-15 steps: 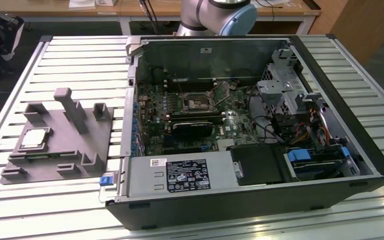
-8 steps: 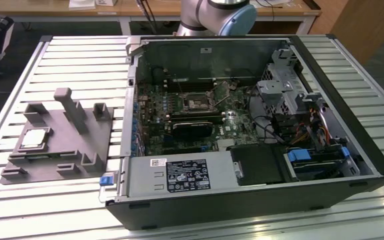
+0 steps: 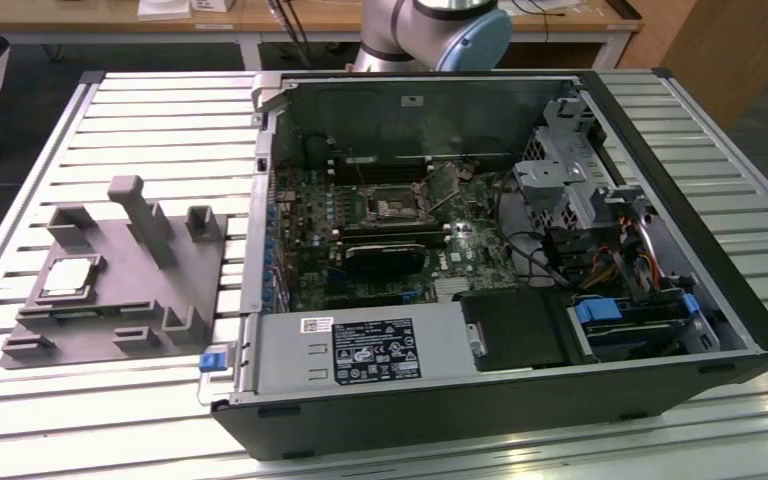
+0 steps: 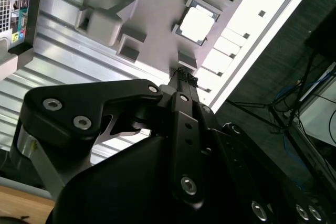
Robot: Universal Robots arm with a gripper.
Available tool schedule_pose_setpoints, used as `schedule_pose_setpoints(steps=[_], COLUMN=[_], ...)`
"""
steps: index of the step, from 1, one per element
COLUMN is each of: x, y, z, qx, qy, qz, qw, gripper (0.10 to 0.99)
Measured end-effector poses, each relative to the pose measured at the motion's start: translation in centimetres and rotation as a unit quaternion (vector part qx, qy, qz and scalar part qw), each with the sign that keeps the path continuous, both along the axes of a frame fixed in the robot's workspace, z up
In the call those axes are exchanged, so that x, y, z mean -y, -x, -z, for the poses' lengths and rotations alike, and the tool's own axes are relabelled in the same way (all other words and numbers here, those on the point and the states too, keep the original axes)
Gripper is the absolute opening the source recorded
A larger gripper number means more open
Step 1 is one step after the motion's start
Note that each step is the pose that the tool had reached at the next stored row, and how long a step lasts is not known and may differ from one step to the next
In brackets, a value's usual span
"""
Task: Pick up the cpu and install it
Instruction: 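Reach for the cpu, then pick up the cpu and move it towards the insertion slot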
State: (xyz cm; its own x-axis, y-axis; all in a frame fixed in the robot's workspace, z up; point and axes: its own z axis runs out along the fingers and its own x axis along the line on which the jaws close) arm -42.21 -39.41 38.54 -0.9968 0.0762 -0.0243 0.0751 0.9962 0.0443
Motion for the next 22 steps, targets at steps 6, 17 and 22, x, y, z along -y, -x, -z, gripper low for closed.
schedule_pose_setpoints(steps=[6,17,22], x=[0.0,0.0,0.0], y=[0.68,1.27,1.28], z=[0.03,0.07,0.07], qx=[0.0,0.0,-0.0004], qy=[0.0,0.0,0.0], qz=[0.0,0.0,0.0], qw=[1.0,1.0,1.0], gripper=[0.106,0.106,0.106])
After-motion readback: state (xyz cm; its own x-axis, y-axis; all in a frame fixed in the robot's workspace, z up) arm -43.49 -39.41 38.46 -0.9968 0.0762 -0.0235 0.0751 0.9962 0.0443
